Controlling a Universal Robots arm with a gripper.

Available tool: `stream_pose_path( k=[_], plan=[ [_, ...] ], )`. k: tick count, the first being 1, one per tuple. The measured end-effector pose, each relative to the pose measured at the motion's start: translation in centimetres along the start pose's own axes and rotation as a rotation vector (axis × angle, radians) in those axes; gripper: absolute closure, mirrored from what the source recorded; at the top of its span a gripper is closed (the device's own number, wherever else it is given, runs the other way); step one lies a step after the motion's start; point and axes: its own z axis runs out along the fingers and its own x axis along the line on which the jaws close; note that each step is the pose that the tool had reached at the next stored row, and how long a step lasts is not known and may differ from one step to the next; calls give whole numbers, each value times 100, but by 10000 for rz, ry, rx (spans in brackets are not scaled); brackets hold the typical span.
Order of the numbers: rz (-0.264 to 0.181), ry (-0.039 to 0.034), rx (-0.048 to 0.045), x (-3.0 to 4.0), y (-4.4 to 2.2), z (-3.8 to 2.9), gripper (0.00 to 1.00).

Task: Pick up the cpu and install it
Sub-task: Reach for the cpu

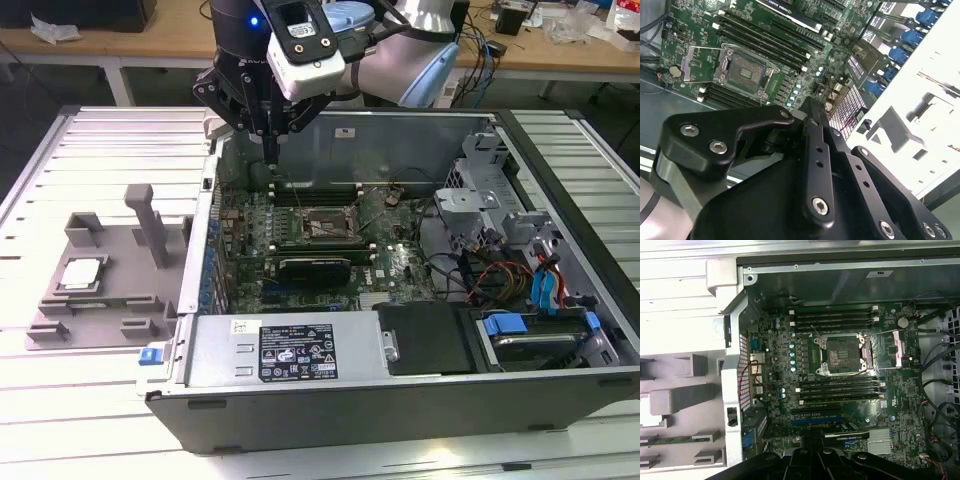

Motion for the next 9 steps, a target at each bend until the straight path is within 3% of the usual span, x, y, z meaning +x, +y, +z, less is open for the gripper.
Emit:
stream_pose_path(
  k=[9],
  plan=[
    [0,0,0,59,-3,-1,89]
  ],
)
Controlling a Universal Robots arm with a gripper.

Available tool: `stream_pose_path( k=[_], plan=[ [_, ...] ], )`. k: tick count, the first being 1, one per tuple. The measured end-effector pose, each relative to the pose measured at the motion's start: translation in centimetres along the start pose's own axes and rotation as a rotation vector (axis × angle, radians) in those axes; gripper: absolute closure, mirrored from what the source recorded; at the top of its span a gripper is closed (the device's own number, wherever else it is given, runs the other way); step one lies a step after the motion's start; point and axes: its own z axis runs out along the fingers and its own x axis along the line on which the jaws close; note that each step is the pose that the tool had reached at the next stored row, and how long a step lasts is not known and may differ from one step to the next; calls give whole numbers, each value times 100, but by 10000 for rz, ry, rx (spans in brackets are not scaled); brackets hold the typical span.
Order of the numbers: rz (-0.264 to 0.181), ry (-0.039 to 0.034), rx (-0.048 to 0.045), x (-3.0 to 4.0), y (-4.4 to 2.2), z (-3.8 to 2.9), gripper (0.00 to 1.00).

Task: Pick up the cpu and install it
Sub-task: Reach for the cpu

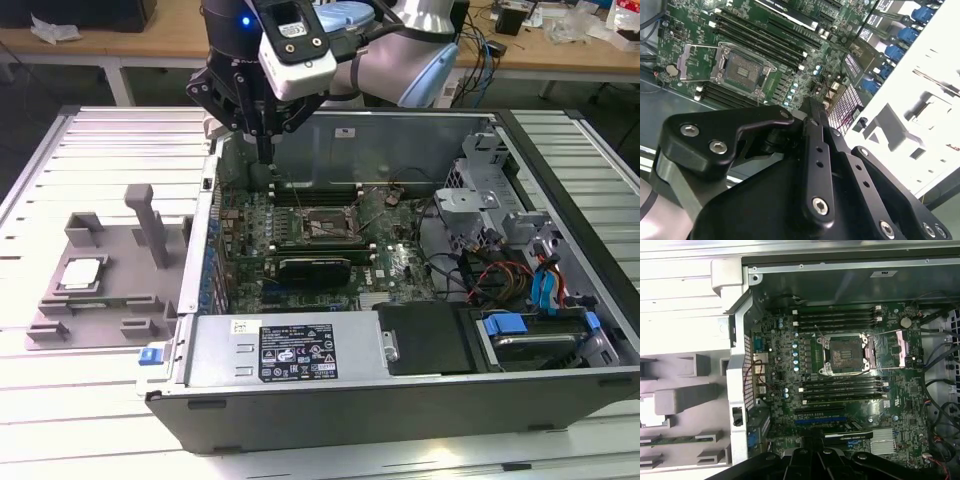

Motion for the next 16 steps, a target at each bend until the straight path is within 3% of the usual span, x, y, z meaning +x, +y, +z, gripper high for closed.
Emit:
stream_pose_path(
  k=[16],
  plan=[
    [0,0,0,86,-3,-2,89]
  ],
)
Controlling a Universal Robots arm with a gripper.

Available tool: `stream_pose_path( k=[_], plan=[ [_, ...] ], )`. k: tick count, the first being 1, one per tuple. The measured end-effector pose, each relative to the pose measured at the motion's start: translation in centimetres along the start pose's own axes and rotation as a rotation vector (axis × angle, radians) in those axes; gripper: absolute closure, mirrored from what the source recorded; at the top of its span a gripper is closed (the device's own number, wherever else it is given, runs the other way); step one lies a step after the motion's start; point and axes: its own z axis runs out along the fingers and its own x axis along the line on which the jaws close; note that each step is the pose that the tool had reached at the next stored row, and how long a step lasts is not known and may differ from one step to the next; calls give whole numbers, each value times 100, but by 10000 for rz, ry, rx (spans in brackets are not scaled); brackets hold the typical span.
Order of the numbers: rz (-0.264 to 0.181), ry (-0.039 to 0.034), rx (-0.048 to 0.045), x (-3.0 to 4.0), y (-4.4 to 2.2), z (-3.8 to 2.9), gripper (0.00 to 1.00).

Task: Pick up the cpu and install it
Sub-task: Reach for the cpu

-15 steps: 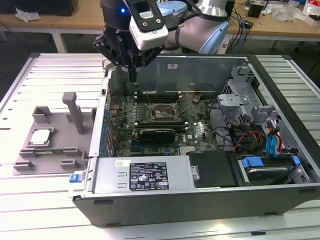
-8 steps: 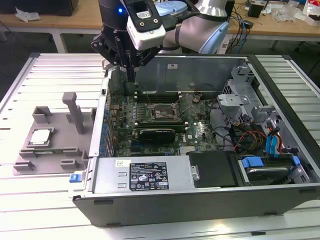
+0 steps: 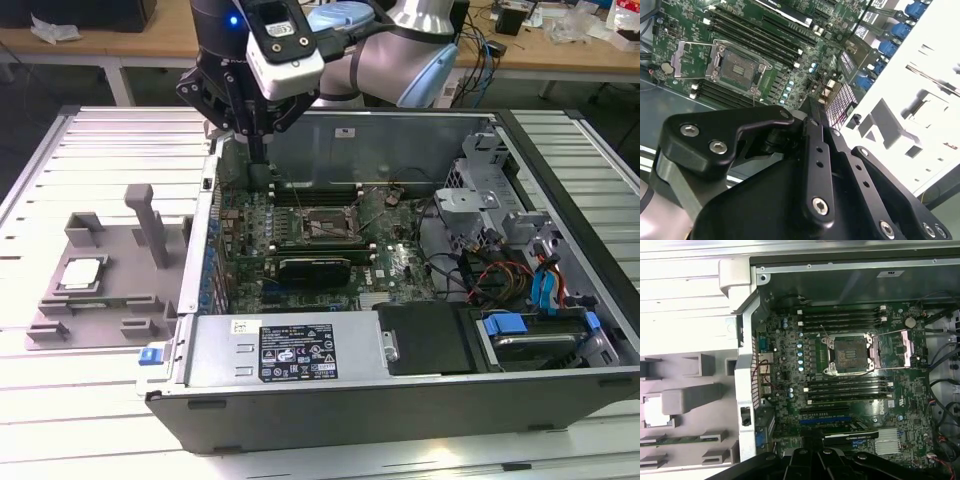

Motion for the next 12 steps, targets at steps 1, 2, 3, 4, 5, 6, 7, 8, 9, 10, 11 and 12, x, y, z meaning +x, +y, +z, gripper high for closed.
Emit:
stream_pose_path(
  k=[1,2,3,4,5,6,7,8,9,10,11,12],
  plan=[
    [0,-1,0,8,-1,0,89],
    [0,0,0,17,-1,0,89],
    [0,0,0,28,-2,-1,89],
    [0,0,0,38,-3,-1,89],
    [0,-1,0,45,-3,-1,89],
    [0,0,0,51,-3,-1,89],
    [0,0,0,59,-4,-2,89],
    [0,0,0,67,-5,-2,89],
    [0,0,0,75,-5,-2,89],
    [0,0,0,81,-5,-2,89],
    [0,-1,0,93,-6,-2,89],
    [0,0,0,113,-8,-3,89]
  ],
)
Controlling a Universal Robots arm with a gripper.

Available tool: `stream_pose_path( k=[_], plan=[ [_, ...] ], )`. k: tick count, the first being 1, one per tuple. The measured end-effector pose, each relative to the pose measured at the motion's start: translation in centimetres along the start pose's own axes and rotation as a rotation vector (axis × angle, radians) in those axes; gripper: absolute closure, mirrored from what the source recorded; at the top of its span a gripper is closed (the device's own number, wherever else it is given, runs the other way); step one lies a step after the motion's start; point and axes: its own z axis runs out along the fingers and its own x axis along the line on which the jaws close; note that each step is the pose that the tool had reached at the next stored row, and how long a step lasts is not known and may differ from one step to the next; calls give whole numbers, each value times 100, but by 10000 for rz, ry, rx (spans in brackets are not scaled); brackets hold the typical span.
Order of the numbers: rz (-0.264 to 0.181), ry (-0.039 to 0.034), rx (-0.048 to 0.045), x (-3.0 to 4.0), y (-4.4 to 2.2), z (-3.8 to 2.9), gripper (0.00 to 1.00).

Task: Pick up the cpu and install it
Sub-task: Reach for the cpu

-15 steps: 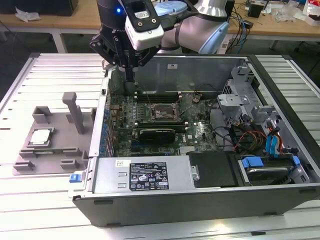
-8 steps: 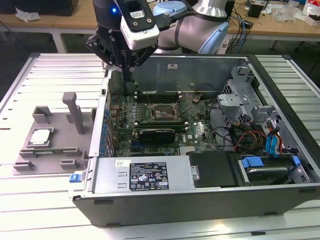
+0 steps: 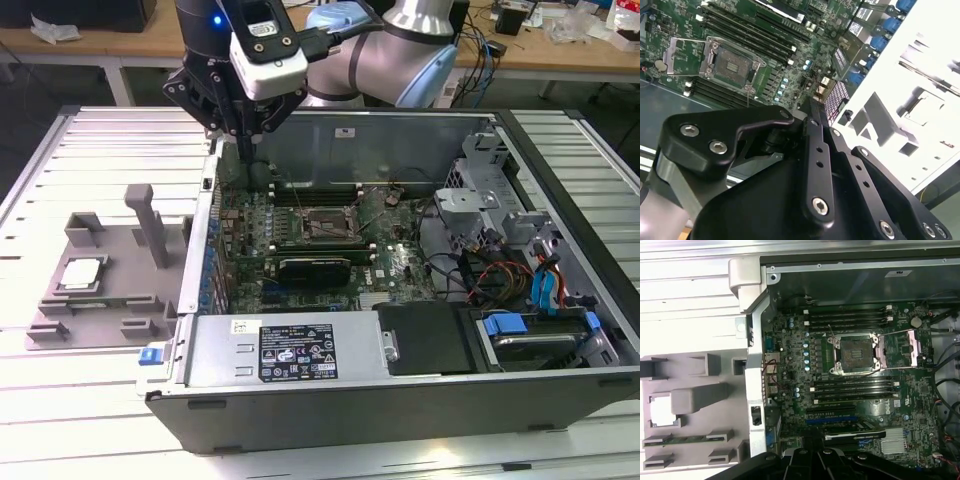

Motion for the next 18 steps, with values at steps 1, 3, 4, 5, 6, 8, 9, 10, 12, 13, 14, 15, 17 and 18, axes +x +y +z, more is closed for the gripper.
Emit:
stream_pose_path(
  k=[1,3,4,5,6,8,9,10,12,13,14,15,17,18],
  plan=[
    [0,-1,-1,17,-1,0,89],
    [0,0,0,42,-3,-1,89],
    [0,0,0,54,-4,-1,89],
    [-1,0,-1,65,-4,-2,89],
    [0,0,0,71,-5,-2,89],
    [1,-1,0,83,-6,-2,89],
    [0,0,0,97,-7,-3,89],
    [0,0,0,119,-8,-3,89],
    [1,0,0,154,-10,-4,89],
    [-1,0,-1,166,-10,-4,89],
    [0,0,0,174,-11,-4,89],
    [0,0,0,189,-11,-5,89],
    [0,0,0,230,-14,-6,89],
    [1,0,0,246,-16,-6,89]
  ],
)
